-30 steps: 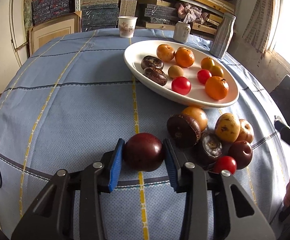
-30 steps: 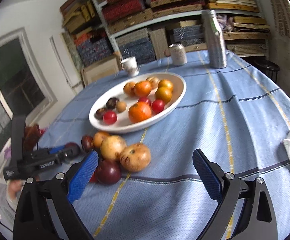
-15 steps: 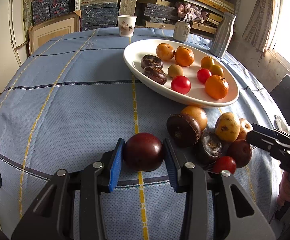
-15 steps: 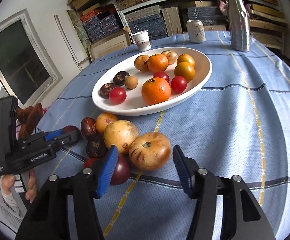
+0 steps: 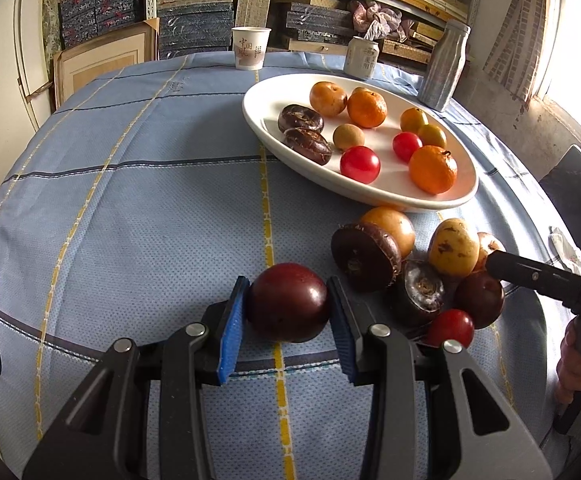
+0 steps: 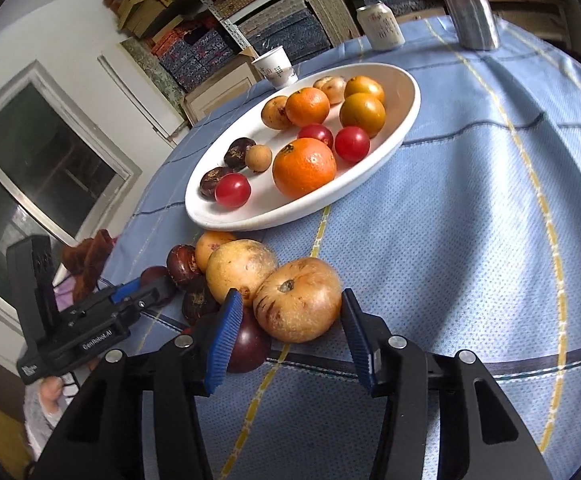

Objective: Organize fruits
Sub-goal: 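Move the right tool to the large pale brown-spotted fruit and grasp it, then carry the plum and the pale fruit over the white plate with both tools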

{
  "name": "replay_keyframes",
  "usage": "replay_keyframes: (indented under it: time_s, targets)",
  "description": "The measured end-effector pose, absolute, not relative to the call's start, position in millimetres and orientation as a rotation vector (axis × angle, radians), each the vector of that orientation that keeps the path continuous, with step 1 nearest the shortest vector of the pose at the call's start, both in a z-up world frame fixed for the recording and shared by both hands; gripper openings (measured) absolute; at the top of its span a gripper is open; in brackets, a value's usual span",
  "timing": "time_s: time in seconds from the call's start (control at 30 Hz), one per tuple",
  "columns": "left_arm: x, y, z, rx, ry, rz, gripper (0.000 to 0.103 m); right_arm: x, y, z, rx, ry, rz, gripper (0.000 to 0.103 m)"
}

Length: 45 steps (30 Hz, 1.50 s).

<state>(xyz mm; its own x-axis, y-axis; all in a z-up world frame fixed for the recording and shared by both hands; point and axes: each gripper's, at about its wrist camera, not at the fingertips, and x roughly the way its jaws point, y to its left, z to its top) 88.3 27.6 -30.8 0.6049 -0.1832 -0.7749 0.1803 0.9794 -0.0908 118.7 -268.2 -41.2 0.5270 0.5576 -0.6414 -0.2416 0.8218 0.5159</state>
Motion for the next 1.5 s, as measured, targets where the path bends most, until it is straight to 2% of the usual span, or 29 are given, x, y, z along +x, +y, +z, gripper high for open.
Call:
replay_keyframes:
  time_s: [0.07, 0.13, 0.63, 0.87, 1.07, 1.2, 1.5]
  targets:
    - [88, 28, -31, -0.004, 0.897, -0.211, 0.039, 118, -268, -41, 0.389, 0.892, 0.486, 0.044]
    - [89, 28, -30, -0.005, 0.897, -0.211, 0.039, 118, -268, -42, 0.389, 0.891, 0.482, 0.043]
    - [80, 28, -21, -0.008, 0.854, -0.224, 0.038, 106, -287, -30, 0.416, 0.808, 0.449, 0.043]
    - [78, 13, 11, 0.021, 0.784, -0.234, 0.038, 96, -306, -10, 0.475, 0.721, 0.453, 0.043]
    - [118, -15, 60, 0.039, 0.720, -0.252, 0.038, 113, -317, 43, 0.450, 0.655, 0.445, 0.043]
    - [159, -22, 70, 0.019, 0.713, -0.240, 0.038, 136, -304, 66, 0.384, 0.637, 0.435, 0.042]
    - [249, -17, 36, -0.056, 0.800, -0.224, 0.038, 195, -243, 33, 0.298, 0.735, 0.471, 0.043]
